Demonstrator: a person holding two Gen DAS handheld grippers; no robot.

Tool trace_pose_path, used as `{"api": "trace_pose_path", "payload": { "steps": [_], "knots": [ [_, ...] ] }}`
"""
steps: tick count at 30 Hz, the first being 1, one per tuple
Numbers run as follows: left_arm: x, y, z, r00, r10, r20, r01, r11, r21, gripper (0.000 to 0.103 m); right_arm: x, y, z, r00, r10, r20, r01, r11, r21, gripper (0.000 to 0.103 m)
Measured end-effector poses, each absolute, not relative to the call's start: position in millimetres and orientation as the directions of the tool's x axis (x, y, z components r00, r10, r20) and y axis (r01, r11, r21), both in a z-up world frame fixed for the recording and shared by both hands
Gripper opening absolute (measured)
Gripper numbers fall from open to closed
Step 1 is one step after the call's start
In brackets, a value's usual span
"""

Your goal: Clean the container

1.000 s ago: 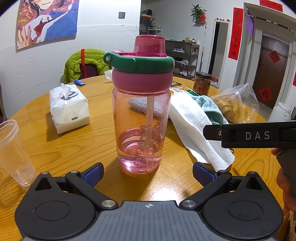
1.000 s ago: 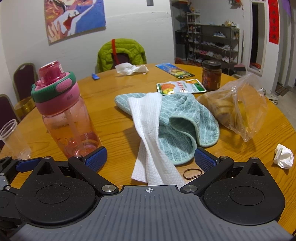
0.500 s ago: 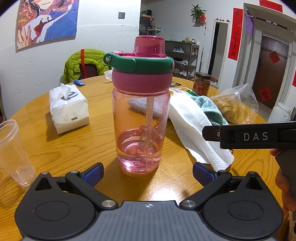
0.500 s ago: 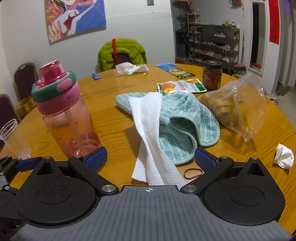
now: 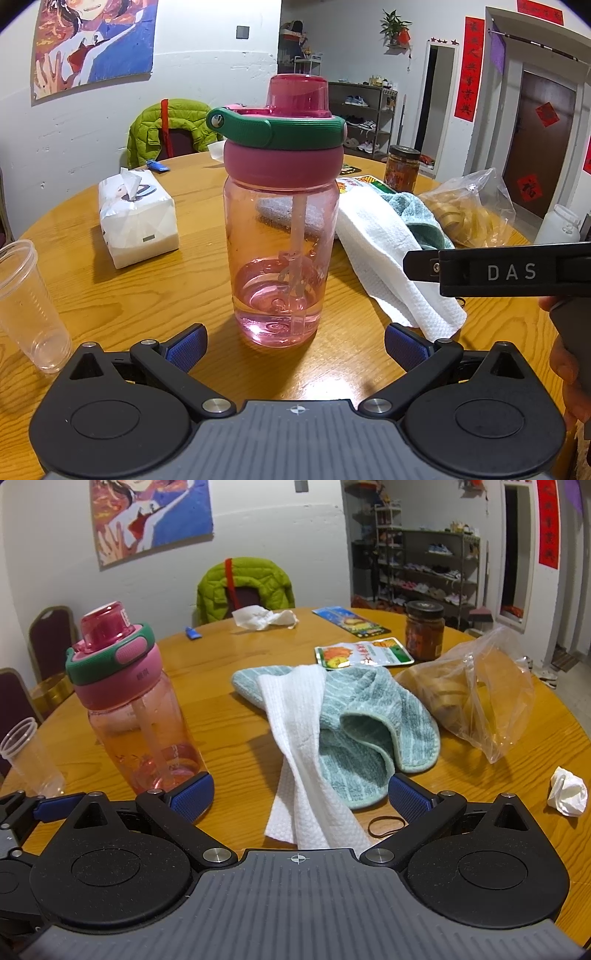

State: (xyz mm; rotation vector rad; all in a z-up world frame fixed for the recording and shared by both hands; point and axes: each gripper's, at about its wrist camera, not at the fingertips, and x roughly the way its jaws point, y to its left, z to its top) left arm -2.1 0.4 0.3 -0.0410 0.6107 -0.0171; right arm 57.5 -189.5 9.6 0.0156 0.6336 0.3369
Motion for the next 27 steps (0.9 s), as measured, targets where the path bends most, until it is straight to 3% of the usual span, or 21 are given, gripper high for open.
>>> {"api": "trace_pose_path", "payload": {
  "steps": [27],
  "knots": [
    [-0.1,1.4,0.1,0.817,-0.038,-0.576,0.006,0.998,-0.057,0.102,59.0,-189.3,7.5,0.751,0.313,-0.582,-0.303,0.946,0.117,0.103]
  ]
}}
